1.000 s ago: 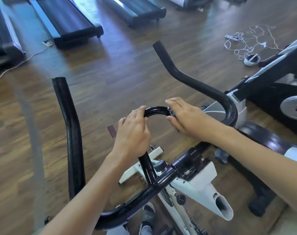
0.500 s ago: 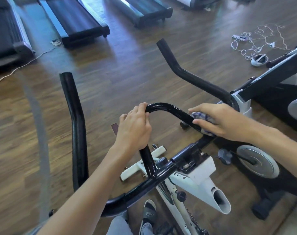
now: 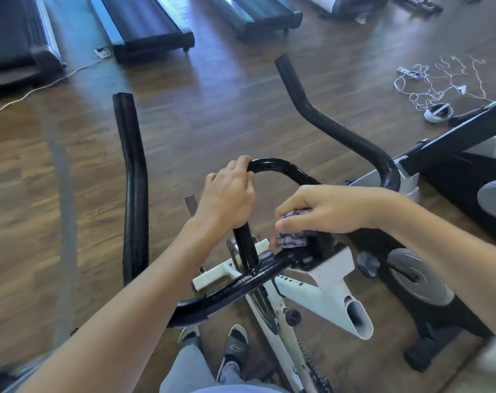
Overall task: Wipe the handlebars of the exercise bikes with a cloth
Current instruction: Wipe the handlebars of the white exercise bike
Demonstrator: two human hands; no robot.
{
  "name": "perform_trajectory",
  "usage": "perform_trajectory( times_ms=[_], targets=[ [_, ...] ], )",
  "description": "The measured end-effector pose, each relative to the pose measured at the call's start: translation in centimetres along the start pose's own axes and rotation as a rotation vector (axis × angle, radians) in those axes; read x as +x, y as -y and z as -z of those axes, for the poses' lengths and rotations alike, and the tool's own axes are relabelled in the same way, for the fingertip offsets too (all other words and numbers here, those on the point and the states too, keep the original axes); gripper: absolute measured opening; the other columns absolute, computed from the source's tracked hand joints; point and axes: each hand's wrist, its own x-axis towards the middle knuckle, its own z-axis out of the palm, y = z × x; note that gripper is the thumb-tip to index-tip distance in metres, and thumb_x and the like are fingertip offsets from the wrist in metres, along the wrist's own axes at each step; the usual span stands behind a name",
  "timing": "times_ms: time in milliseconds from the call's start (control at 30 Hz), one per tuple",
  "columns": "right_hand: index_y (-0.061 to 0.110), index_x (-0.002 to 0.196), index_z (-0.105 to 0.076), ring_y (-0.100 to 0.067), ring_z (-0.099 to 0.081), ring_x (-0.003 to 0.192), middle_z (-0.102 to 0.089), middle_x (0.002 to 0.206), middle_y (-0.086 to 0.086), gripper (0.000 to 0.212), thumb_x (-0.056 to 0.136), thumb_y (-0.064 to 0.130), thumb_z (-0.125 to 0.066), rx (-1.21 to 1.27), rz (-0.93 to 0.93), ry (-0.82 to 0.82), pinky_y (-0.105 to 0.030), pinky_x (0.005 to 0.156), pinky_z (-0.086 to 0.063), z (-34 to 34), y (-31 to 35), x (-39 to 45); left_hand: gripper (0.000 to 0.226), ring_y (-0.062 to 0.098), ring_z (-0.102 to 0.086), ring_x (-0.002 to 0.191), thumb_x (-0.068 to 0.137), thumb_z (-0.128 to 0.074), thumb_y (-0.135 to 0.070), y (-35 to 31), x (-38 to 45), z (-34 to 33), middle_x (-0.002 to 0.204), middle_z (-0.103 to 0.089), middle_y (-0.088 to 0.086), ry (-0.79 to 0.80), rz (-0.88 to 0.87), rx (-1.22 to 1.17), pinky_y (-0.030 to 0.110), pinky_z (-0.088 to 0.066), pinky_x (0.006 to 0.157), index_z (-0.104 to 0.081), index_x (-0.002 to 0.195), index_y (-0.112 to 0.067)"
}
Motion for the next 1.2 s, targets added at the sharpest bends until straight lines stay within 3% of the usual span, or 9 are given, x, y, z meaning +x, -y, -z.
perform_trajectory(
  times_ms=[100, 233, 300, 367, 467, 633, 800, 1000, 1200],
  targets=[
    [0.020, 0.102, -0.078, -0.024, -0.072, 0.095, -0.078, 0.099, -0.004, 0.024, 0.104, 0.031, -0.057, 0.184, 0.024, -0.065, -0.052, 0.095, -0.053, 0.0, 0.3, 0.4, 0.035, 0.028, -0.053, 0.125, 0.108, -0.034, -0.029, 0.3, 0.0, 0.1, 0.133, -0.059, 0.006, 0.024, -0.003, -0.022, 0.042, -0.030, 0.107, -0.046, 0.140, -0.019],
    [0.016, 0.103, -0.075, -0.013, -0.070, 0.079, -0.075, 0.087, 0.001, 0.022, 0.102, 0.030, -0.058, 0.047, 0.118, -0.641, -0.039, 0.076, -0.055, -0.9, 2.8, -1.8, 0.049, 0.024, -0.039, 0.144, 0.109, -0.033, -0.035, 1.3, -1.4, 1.3, 0.157, -0.042, 0.004, 0.046, -0.016, -0.049, 0.044, -0.027, 0.119, -0.035, 0.154, -0.016],
    [0.013, 0.110, -0.072, -0.009, -0.067, 0.075, -0.074, 0.091, 0.000, 0.028, 0.103, 0.032, -0.053, -0.048, 0.146, -0.742, -0.034, 0.076, -0.055, -5.4, 4.3, -2.1, 0.048, 0.024, -0.040, 0.143, 0.108, -0.034, -0.032, 2.2, -2.9, 2.3, 0.155, -0.044, 0.005, 0.028, -0.056, 0.019, 0.045, -0.030, 0.118, -0.037, 0.152, -0.014],
    [0.005, 0.128, -0.065, -0.014, -0.068, 0.106, -0.070, 0.123, -0.013, 0.044, 0.106, 0.035, -0.043, -0.318, 0.067, -0.767, -0.033, 0.099, -0.055, -11.5, 5.3, -1.1, 0.045, 0.024, -0.041, 0.143, 0.107, -0.035, -0.030, 3.4, -4.9, 3.4, 0.153, -0.046, 0.006, -0.009, -0.095, 0.160, 0.046, -0.030, 0.118, -0.045, 0.147, -0.014],
    [-0.004, 0.148, -0.045, -0.037, -0.046, 0.139, -0.041, 0.155, -0.028, 0.055, 0.110, 0.033, -0.031, -0.536, -0.137, -0.847, -0.046, 0.117, -0.040, -16.8, 5.3, 1.3, 0.043, 0.028, -0.034, 0.148, 0.103, -0.035, -0.031, 5.6, -8.9, 4.8, 0.154, -0.045, 0.014, -0.093, -0.078, 0.310, 0.045, -0.023, 0.120, -0.058, 0.135, -0.015],
    [0.000, 0.155, -0.035, -0.036, -0.040, 0.145, -0.030, 0.163, -0.023, 0.058, 0.109, 0.036, -0.036, -0.288, -0.296, -0.944, -0.040, 0.119, -0.034, -14.4, 6.8, 5.0, 0.046, 0.027, -0.014, 0.156, 0.102, -0.039, -0.030, 7.8, -12.8, 4.9, 0.163, -0.029, 0.017, -0.127, -0.066, 0.296, 0.040, -0.006, 0.128, -0.056, 0.140, -0.013],
    [0.000, 0.157, -0.032, -0.030, -0.027, 0.153, -0.021, 0.167, -0.018, 0.055, 0.110, 0.029, -0.032, -0.490, -0.153, -0.899, -0.044, 0.124, -0.028, -18.6, 7.2, 1.9, 0.055, 0.023, -0.002, 0.158, 0.100, -0.034, -0.032, 7.9, -14.3, 4.5, 0.168, -0.016, 0.011, -0.198, -0.056, 0.156, 0.039, -0.002, 0.128, -0.048, 0.149, -0.012],
    [0.003, 0.151, -0.045, -0.027, -0.036, 0.149, -0.041, 0.159, -0.014, 0.052, 0.106, 0.027, -0.034, -0.318, -0.250, -1.019, -0.040, 0.122, -0.034, -15.8, 7.6, 5.3, 0.058, 0.020, 0.000, 0.158, 0.101, -0.030, -0.035, 8.0, -15.6, 4.1, 0.169, -0.011, 0.010, -0.226, -0.084, 0.149, 0.034, 0.003, 0.128, -0.042, 0.152, -0.010],
    [0.000, 0.152, -0.042, -0.028, -0.031, 0.152, -0.041, 0.159, -0.016, 0.056, 0.108, 0.030, -0.024, -0.453, -0.312, -0.991, -0.044, 0.125, -0.026, -18.8, 9.1, 3.8, 0.060, 0.022, -0.003, 0.158, 0.099, -0.033, -0.034, 7.8, -15.8, 4.4, 0.169, -0.013, 0.012, -0.240, -0.087, 0.145, 0.036, 0.001, 0.128, -0.042, 0.152, -0.007]
  ],
)
